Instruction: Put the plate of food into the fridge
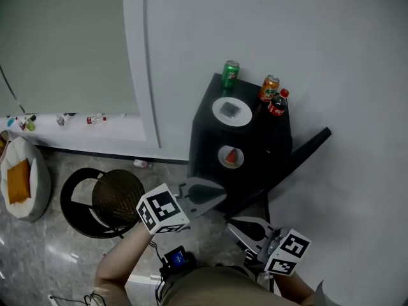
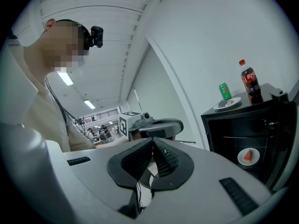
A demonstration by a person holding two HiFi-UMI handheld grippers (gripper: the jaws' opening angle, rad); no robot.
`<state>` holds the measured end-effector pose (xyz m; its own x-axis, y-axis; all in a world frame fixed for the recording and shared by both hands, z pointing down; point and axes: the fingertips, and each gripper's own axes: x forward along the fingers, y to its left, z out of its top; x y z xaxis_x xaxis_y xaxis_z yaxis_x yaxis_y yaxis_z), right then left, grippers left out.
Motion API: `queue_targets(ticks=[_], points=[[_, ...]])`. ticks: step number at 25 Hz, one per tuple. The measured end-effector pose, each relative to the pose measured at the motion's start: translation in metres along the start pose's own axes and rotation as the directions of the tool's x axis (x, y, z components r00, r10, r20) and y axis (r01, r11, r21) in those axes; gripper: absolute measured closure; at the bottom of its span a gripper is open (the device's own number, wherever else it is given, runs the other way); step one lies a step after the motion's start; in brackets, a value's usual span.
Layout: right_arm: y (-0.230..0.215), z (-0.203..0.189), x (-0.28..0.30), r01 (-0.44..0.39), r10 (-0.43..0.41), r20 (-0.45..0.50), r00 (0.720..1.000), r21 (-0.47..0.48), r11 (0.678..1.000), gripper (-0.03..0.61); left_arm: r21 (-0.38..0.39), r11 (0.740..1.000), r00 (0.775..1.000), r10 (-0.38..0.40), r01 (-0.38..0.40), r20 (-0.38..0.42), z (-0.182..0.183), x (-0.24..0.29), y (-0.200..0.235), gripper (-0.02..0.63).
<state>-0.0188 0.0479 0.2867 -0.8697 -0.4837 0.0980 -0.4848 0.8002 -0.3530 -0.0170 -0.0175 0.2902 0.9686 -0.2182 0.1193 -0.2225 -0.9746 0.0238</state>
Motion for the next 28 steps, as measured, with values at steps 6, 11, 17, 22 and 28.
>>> queue_targets(ticks=[6,11,17,22,28], points=[[-0.001,0.008,0.004,0.050,-0.050,0.026,0.998,-0.007,0.999,0.557,0.072,0.997,1.000,-0.008,0.006,0.029,0.020,-0.029,-0.004,0.603],[-0.003,0.006,0.008,0.081,-0.081,0.027,0.996,0.005,0.997,0.557,0.142,0.988,0.998,0.057,-0.061,0.035,0.017,-0.049,-0.009,0.603],[-0.010,0.002,0.011,0.109,-0.109,-0.002,0.994,-0.051,0.993,0.557,0.154,0.981,0.992,0.110,-0.119,0.065,0.010,-0.045,-0.009,0.603],[-0.021,-0.003,0.019,0.066,-0.067,-0.018,0.998,-0.049,0.997,0.557,0.089,0.978,0.980,0.184,-0.190,0.074,0.002,-0.043,0.008,0.603],[-0.042,0.004,0.023,-0.004,0.004,-0.024,1.000,-0.017,1.000,0.557,0.093,0.966,0.970,0.238,-0.241,0.040,0.010,-0.033,0.031,0.603]])
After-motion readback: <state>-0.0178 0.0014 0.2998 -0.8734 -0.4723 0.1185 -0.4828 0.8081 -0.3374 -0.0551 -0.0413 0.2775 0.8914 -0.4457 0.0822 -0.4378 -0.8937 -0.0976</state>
